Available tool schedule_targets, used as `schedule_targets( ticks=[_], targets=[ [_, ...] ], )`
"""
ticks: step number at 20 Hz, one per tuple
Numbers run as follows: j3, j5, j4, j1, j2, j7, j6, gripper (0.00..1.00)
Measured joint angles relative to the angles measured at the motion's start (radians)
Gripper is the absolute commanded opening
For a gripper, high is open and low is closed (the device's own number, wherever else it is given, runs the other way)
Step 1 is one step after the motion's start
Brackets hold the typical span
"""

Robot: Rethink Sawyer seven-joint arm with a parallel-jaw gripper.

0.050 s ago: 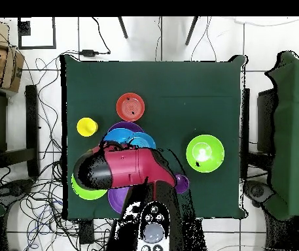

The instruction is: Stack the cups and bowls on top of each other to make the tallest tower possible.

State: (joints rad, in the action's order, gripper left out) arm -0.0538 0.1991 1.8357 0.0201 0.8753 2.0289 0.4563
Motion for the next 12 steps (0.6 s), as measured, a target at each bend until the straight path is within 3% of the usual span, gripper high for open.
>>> schedule_targets(
  ticks=[12],
  targets=[
    [-0.058,-0.083,-0.023,-0.065,-0.096,0.058,-0.005,0.0]
  ],
)
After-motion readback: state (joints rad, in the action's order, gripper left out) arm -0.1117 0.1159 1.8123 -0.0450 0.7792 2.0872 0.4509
